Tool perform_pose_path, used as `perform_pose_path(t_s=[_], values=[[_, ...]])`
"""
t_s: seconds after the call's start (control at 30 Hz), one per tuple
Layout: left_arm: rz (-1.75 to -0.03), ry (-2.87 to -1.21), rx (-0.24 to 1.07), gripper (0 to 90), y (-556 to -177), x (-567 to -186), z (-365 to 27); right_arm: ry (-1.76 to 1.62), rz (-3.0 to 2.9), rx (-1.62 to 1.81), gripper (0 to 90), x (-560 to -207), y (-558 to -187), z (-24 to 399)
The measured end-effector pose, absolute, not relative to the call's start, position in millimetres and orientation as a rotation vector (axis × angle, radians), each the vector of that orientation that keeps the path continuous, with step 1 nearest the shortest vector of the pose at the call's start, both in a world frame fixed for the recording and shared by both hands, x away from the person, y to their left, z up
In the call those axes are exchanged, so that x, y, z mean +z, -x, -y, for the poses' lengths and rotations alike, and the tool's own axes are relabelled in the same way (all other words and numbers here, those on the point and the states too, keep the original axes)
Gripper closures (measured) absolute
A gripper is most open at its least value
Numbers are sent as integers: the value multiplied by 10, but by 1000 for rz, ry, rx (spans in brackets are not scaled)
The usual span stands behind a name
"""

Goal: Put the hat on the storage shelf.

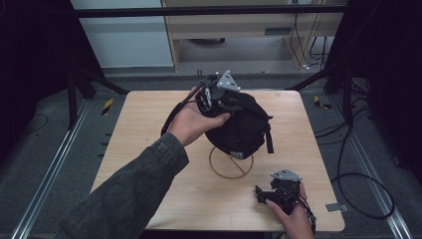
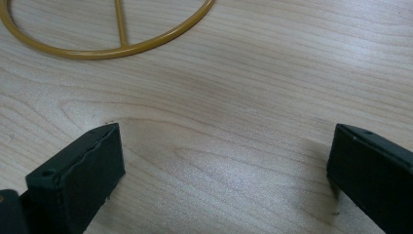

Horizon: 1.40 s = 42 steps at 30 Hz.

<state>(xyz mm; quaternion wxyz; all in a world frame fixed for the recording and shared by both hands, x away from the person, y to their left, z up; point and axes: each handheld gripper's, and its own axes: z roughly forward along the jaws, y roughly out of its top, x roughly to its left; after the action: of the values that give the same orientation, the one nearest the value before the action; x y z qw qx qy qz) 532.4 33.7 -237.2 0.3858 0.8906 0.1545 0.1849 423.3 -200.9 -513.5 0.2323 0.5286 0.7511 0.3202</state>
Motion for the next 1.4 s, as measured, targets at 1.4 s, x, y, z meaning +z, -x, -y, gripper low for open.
perform_pose_path(t_s=[1.4], values=[[-408,-2282,450,693,-5363,-2530,-306,-1452,-2064,880,4,-5135,-4232,2009]])
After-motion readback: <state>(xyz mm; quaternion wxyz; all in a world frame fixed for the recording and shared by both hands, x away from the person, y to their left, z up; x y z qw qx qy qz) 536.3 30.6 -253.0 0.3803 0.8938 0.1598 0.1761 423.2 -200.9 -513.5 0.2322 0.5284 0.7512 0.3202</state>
